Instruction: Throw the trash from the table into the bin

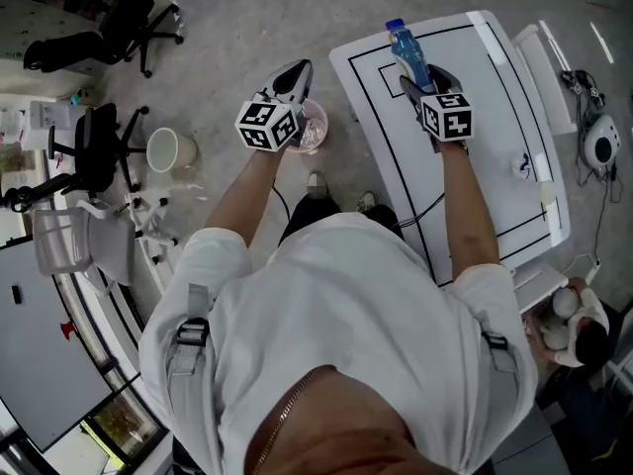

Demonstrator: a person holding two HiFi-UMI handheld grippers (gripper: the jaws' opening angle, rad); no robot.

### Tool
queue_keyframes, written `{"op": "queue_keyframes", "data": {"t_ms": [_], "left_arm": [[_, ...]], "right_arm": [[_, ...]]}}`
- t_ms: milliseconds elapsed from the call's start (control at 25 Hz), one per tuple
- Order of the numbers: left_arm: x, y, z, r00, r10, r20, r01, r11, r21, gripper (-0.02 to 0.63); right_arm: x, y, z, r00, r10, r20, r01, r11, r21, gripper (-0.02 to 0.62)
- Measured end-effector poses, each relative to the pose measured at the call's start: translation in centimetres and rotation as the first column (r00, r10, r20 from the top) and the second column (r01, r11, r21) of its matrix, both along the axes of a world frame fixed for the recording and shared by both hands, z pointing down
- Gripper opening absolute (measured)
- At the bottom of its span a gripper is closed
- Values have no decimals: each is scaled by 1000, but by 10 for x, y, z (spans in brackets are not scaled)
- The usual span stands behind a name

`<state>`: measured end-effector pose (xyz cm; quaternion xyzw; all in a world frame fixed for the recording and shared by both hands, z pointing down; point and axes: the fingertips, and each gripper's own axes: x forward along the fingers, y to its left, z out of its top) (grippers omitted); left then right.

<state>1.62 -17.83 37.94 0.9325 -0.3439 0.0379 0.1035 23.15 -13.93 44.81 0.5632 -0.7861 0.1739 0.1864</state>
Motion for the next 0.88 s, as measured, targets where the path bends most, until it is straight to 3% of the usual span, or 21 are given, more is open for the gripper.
{"op": "queue_keyframes", "data": {"t_ms": [400,880], "left_arm": [[-114,-3,-6,988,-152,-13,152,988,7,9],[-245,-18,25,970,-242,-12,241,969,-47,9]], "right_arm": [[-116,-32,-20,987,-163,18,162,986,39,301],[-249,-61,15,968,-249,12,250,968,-28,301]]}}
